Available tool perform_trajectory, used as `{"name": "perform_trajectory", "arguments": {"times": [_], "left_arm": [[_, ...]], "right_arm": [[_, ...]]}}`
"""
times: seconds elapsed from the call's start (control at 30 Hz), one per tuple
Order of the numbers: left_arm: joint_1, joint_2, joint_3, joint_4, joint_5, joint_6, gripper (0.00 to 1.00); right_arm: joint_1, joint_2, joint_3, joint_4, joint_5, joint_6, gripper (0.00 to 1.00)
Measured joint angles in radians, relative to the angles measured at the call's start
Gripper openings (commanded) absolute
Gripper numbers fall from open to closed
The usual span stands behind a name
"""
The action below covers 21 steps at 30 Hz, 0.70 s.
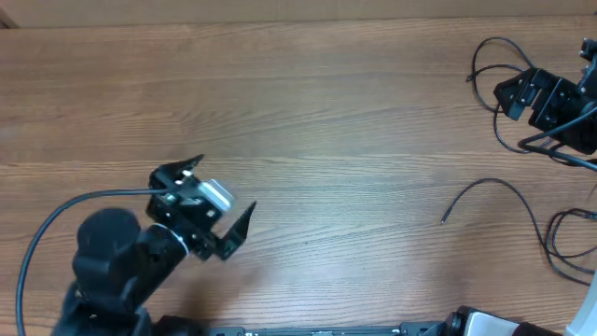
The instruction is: Untangle cables
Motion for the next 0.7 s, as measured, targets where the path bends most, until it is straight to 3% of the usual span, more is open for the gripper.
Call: {"name": "perform_trajectory", "arguments": {"times": [0.17,0.37,0.47,0.53,0.7], "left_arm": [[0.029,-0.135,-0.272,0.369,-0.036,-0.292,1.0],[0.033,-0.362,-0.62,0.774,-0.074,-0.397,1.0],[0.048,-0.491,-0.832,1.046,-0.103,-0.433,1.0],[0.048,-0.53,-0.909,1.128,-0.142,-0.46,1.0],[0.064,-0.615,-0.954,0.947,-0.257,-0.502,1.0]], "right_arm": [[0.0,0.0,0.0,0.0,0.0,-0.001,1.0],[0.0,0.0,0.0,0.0,0.0,0.0,1.0],[0.0,0.001,0.0,0.0,0.0,-0.001,1.0],[0.0,0.001,0.0,0.0,0.0,0.0,1.0],[0.0,0.002,0.0,-0.001,0.0,0.0,1.0]]}}
